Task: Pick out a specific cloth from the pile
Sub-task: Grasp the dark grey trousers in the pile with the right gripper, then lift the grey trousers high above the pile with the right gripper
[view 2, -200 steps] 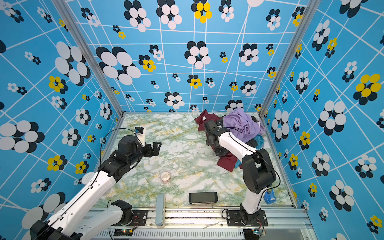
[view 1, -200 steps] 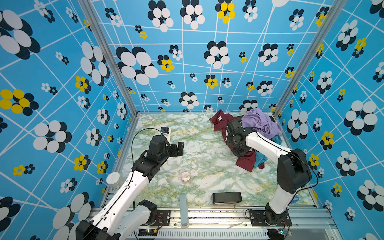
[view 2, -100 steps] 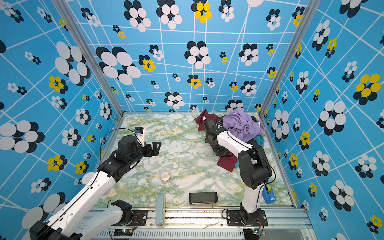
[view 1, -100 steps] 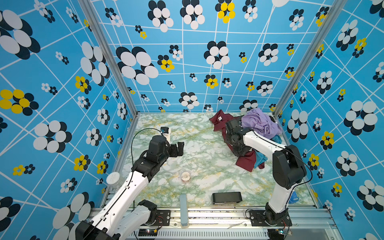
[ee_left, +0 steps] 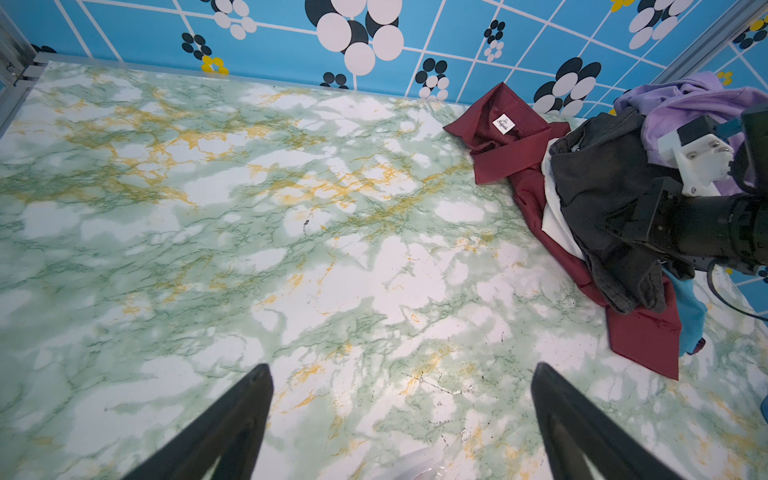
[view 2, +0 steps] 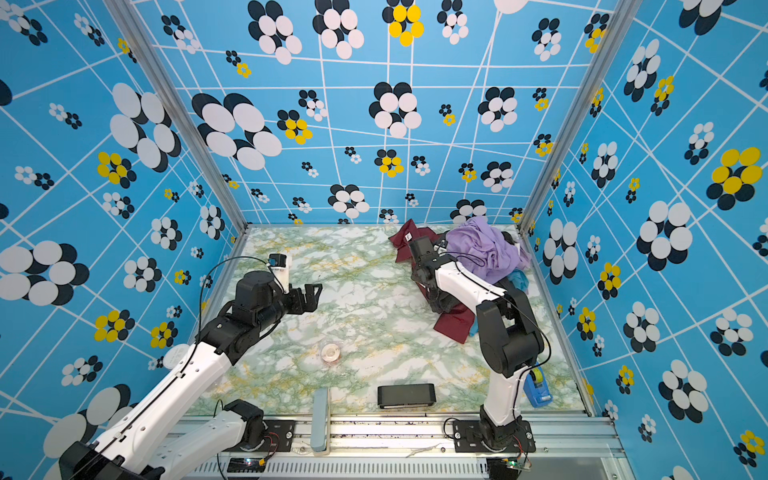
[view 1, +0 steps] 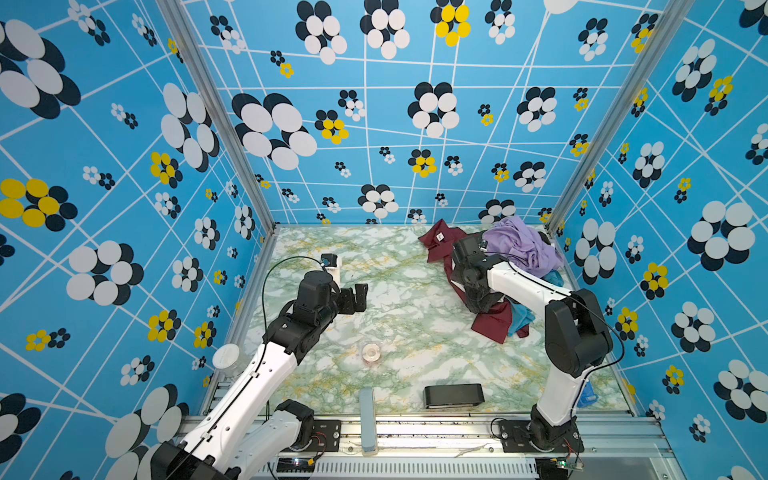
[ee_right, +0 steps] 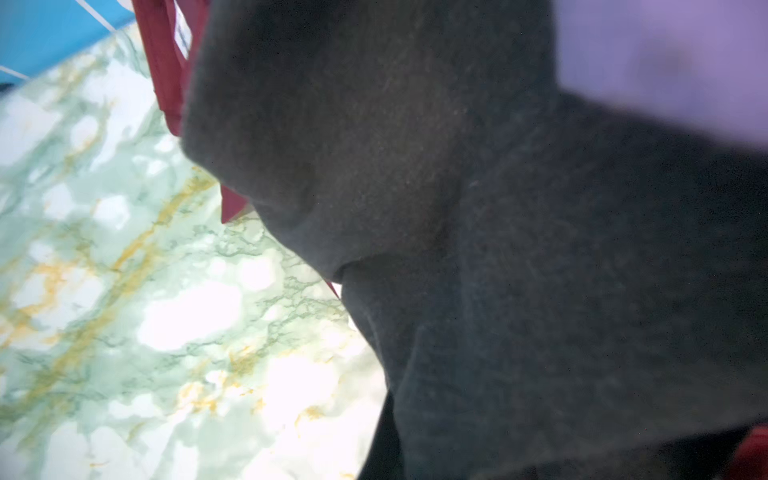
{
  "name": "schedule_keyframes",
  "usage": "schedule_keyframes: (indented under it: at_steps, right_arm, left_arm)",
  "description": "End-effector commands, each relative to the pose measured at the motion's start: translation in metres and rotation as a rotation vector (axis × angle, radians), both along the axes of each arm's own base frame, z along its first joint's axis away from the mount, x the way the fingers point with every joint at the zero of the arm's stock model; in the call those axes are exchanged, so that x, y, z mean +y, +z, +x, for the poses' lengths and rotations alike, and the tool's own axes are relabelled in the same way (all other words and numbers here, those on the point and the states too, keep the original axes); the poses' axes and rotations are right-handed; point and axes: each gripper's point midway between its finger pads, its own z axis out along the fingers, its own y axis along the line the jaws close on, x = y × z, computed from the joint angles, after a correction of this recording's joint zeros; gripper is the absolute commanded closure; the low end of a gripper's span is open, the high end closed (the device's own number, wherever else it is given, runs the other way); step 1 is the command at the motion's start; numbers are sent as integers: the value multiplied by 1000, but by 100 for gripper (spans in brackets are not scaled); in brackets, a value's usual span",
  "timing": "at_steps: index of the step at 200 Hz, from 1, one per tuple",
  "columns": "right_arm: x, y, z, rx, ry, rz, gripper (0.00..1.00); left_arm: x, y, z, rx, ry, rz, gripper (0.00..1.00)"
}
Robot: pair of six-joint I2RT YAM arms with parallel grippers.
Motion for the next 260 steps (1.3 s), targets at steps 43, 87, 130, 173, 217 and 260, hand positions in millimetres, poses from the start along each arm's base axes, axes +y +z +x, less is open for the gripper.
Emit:
schedule_keyframes:
  at_steps: [43,87,130,173,217,260]
  right_arm:
    - [-15,103,-5,-194,54,-74,100]
    - [-14,182,-12,-357,137,-66,100]
    - [-9,225,-13,-411,212,-83,100]
    - [-2,276,-15,-500,260,-56,100]
    - [18,312,-22,-546,354,33,100]
    - [25,340,-29,-609,383,70,100]
  left_arm:
    - [-1,-2,-2,3,-9,10,2]
    - [-3,-2,-2,0,-7,-9,2]
    - [-5,-1,-3,-4,-12,-34,3]
    - [-3,0,-6,-15,-7,-40,3]
    - [-2,2,-7,-21,-2,-44,3]
    - [-2,3,-9,-22,-1,-46,3]
